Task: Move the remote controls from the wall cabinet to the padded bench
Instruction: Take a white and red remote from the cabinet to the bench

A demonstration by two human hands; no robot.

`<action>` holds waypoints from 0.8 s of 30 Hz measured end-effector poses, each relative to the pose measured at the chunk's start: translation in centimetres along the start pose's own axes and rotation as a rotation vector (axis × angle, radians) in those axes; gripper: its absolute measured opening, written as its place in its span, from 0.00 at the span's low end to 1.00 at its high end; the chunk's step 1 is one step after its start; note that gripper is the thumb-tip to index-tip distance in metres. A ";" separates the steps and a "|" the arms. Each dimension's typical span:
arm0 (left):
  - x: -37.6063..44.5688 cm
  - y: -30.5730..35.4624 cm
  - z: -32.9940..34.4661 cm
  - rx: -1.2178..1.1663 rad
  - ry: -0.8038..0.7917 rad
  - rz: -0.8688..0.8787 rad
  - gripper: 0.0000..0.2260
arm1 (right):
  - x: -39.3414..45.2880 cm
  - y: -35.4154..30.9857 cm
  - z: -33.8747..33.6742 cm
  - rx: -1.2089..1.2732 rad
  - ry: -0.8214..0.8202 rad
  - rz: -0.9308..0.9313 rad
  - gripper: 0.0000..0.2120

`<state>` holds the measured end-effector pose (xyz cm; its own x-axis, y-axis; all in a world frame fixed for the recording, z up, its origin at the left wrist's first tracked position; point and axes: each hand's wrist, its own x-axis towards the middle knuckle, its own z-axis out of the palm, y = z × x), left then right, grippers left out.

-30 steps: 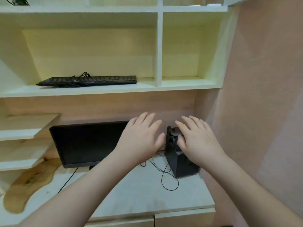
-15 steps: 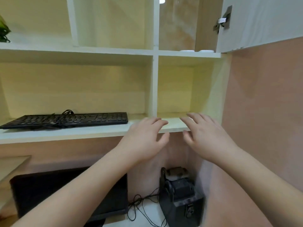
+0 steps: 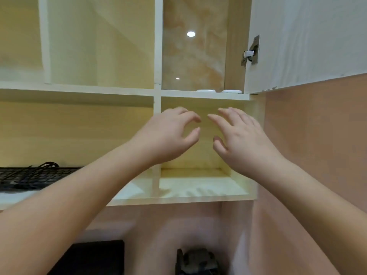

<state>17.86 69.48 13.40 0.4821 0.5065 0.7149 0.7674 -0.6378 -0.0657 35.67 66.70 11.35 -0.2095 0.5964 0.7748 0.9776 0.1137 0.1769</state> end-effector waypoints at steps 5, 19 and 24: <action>5.0 0.3 -1.5 0.025 0.160 0.004 0.14 | 3.1 2.7 -1.2 0.176 0.046 -0.023 0.24; 13.5 -1.9 -1.7 0.098 -0.028 -0.022 0.17 | 9.9 6.2 -0.5 0.543 0.069 0.092 0.24; 15.9 -3.4 -1.2 0.094 -0.074 -0.107 0.15 | 12.8 6.5 -0.6 0.566 0.110 0.157 0.26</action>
<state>22.46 79.01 25.81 0.4227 0.6119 0.6685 0.8506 -0.5224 -0.0597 39.35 74.60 22.79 -0.0328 0.5584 0.8289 0.8479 0.4546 -0.2727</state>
